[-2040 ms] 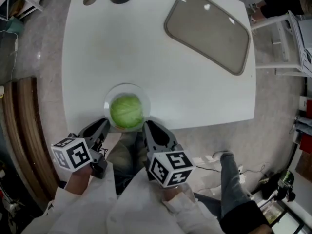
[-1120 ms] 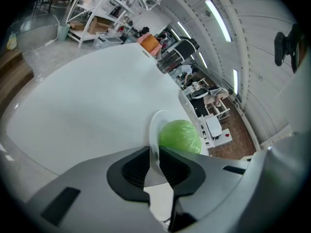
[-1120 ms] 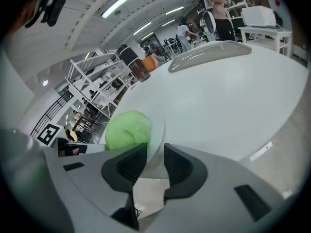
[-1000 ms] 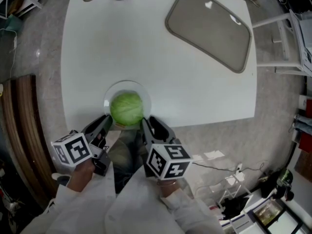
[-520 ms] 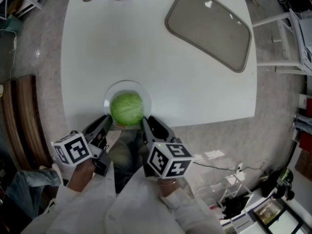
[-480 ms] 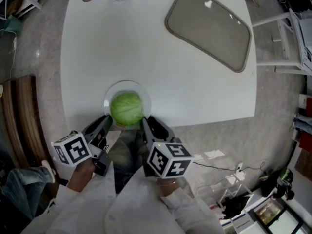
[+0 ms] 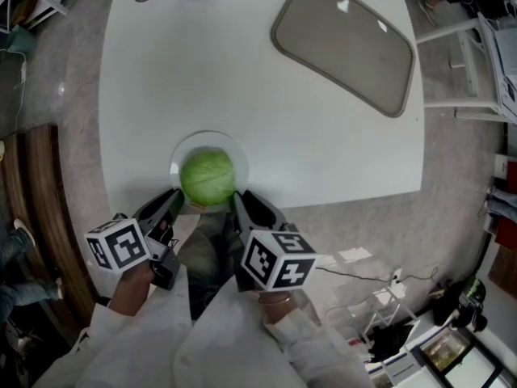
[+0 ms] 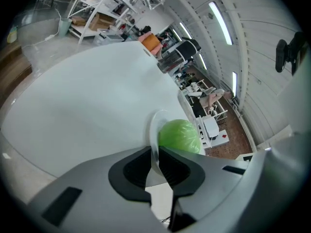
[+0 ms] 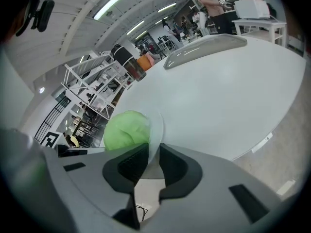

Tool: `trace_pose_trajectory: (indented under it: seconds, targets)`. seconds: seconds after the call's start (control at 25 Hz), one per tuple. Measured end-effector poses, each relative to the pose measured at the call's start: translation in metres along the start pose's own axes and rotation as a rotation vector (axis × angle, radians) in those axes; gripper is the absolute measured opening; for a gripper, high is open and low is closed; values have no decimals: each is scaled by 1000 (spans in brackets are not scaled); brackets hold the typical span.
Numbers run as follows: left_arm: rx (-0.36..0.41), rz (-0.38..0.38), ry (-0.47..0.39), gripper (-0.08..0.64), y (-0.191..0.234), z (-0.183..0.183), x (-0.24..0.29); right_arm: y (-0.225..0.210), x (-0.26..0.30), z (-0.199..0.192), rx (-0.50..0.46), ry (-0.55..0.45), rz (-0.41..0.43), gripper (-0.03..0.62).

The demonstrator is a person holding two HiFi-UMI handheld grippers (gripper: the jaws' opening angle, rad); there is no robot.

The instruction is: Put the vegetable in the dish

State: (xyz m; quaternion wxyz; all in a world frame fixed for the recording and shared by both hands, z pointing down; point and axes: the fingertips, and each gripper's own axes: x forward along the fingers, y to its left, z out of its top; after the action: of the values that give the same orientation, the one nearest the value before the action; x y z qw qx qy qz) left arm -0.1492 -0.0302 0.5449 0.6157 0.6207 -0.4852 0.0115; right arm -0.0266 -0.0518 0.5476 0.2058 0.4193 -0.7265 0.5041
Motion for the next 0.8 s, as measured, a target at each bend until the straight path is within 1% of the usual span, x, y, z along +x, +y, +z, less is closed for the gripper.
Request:
trace_pose_trajectory:
  seconds: [0.2, 0.44, 0.68, 0.8]
  targets:
    - [26, 9, 2, 52, -1, -1, -1, 1, 0, -1, -12, -11, -8, 80]
    - [79, 19, 8, 54, -2, -1, -1, 1, -2, -2, -61, -27, -32, 80]
    - [135, 35, 0, 54, -3, -2, -1, 0, -2, -2, -25, -41, -13, 71]
    - [155, 30, 11, 54, -4, -1, -1, 0, -3, -1, -33, -44, -15, 69]
